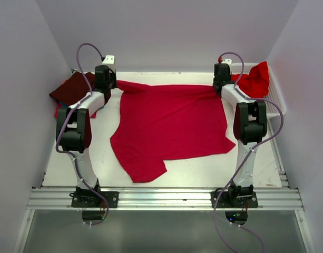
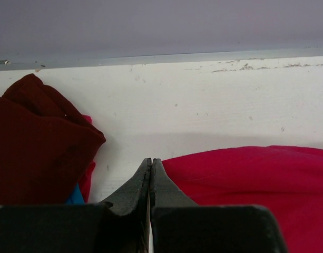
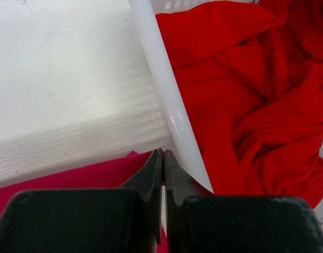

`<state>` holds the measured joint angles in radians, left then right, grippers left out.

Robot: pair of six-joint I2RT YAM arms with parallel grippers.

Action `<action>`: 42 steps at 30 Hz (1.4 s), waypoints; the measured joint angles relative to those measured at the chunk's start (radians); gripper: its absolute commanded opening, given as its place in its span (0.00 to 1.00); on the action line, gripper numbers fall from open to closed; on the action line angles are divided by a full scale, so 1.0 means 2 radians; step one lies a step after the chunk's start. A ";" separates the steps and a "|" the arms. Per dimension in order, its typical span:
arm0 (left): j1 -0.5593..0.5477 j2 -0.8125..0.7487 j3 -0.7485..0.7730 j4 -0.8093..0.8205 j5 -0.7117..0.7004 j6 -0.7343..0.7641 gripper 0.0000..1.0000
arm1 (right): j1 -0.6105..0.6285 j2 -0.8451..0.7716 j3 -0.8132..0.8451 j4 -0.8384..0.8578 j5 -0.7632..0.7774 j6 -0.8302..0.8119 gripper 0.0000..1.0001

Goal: Fold and stack the t-shirts
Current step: Flatten the tshirt out

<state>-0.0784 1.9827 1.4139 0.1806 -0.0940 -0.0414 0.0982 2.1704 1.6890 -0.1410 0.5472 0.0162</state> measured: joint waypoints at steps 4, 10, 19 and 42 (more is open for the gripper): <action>0.001 0.000 0.008 0.000 0.002 0.000 0.00 | 0.002 0.000 0.000 0.000 -0.002 0.002 0.00; 0.003 0.000 0.023 0.001 0.002 0.000 0.00 | 0.002 0.000 0.004 -0.002 -0.020 0.010 0.00; 0.006 -0.003 0.035 0.001 0.009 -0.001 0.00 | 0.009 -0.005 0.008 0.000 -0.048 0.018 0.00; -0.148 -0.616 -0.106 -0.076 -0.031 0.027 0.00 | 0.327 -0.668 -0.237 0.079 0.071 -0.130 0.00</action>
<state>-0.3744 0.7498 1.2018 0.0277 -0.1570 0.0120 0.7528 0.8337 1.2148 0.0177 0.6884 -0.2436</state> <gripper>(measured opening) 0.006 0.014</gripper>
